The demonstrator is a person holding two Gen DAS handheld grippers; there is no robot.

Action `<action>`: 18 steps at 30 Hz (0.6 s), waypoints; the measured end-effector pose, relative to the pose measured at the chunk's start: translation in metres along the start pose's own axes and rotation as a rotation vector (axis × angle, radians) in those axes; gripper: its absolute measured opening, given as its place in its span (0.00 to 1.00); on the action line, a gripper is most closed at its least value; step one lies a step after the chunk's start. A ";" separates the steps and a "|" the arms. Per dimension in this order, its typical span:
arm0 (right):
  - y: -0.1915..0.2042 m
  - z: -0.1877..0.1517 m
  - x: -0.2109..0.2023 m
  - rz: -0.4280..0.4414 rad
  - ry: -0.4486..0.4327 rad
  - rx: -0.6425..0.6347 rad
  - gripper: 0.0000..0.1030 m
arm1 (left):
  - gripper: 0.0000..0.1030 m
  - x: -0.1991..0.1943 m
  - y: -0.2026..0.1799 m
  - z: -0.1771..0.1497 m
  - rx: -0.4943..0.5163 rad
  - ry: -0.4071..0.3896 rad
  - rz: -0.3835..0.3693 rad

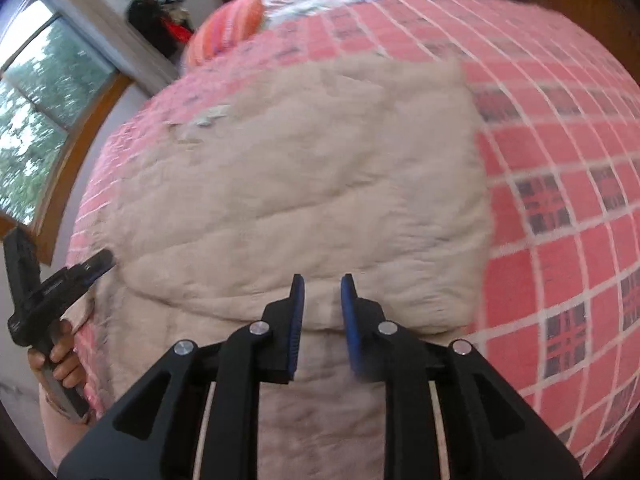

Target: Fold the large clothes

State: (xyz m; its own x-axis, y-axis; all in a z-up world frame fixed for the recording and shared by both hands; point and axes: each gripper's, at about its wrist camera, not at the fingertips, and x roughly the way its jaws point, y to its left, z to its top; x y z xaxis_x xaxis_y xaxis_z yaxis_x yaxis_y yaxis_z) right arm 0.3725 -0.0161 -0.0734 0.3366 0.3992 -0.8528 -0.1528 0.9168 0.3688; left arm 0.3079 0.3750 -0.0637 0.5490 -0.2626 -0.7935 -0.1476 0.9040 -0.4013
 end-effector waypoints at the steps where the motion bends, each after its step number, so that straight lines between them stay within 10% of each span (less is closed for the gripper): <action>1: 0.011 0.000 0.000 0.016 0.006 -0.017 0.19 | 0.27 -0.003 -0.007 -0.001 0.013 -0.005 -0.006; 18: 0.050 -0.004 0.058 -0.019 0.114 -0.042 0.20 | 0.19 0.042 0.006 -0.009 -0.071 0.133 -0.067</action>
State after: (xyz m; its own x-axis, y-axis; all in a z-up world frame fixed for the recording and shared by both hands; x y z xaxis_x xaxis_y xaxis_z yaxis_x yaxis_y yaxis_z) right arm 0.3809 0.0524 -0.1060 0.2324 0.3766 -0.8968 -0.1876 0.9220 0.3386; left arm 0.3229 0.3658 -0.1037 0.4468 -0.3678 -0.8155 -0.1750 0.8580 -0.4828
